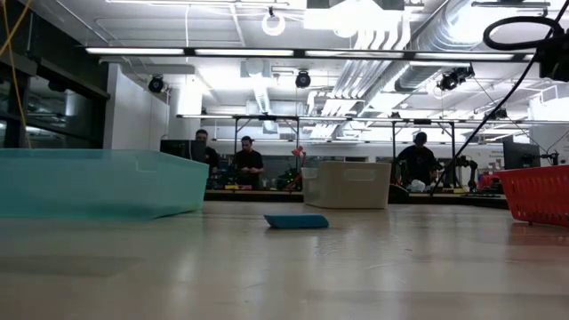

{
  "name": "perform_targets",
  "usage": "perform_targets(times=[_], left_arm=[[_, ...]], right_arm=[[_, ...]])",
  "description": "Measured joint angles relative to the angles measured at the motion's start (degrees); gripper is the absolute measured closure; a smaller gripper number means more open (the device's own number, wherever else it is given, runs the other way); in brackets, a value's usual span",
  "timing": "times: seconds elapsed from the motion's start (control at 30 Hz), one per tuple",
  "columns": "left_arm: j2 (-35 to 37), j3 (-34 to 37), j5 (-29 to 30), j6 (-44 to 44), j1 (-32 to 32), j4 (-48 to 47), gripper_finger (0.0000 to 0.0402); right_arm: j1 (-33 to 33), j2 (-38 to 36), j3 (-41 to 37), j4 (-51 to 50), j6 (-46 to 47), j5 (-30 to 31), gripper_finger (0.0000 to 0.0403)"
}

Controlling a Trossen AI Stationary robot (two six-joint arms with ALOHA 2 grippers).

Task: Pick & Place School Supplies
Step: Put the blue eraser into the red bin

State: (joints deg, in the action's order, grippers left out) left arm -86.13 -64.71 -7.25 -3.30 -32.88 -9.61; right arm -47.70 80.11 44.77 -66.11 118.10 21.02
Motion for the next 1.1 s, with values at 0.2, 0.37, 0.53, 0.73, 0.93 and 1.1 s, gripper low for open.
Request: perform_targets(times=[0.2, 0.37, 0.53, 0.73, 0.93, 1.1], left_arm=[[0.02, 0.0, 0.0, -0.12, 0.01, 0.02, 0.0287], [0.02, 0.0, 0.0, -0.19, 0.02, 0.02, 0.0287], [0.01, 0.0, 0.02, -0.19, 0.01, 0.02, 0.0287], [0.02, 0.0, 0.0, -0.19, 0.02, 0.02, 0.0287], [0.0, 0.0, 0.0, -0.17, 0.02, 0.02, 0.0287], [0.01, 0.0, 0.03, -0.17, 0.02, 0.02, 0.0287]], right_arm=[[0.19, -0.01, 0.0, 0.55, -0.04, 0.01, 0.0286], [0.2, -0.01, 0.0, 0.63, -1.18, 0.01, 0.0285], [0.23, -0.18, 0.0, 0.66, -2.49, 0.01, 0.0285], [0.23, -3.06, 0.52, 0.62, -6.18, 0.03, 0.0285], [0.29, -6.61, 2.56, 5.33, -14.81, 6.57, 0.0285], [3.36, -7.45, 3.41, 19.63, -31.74, 12.18, 0.0285]])
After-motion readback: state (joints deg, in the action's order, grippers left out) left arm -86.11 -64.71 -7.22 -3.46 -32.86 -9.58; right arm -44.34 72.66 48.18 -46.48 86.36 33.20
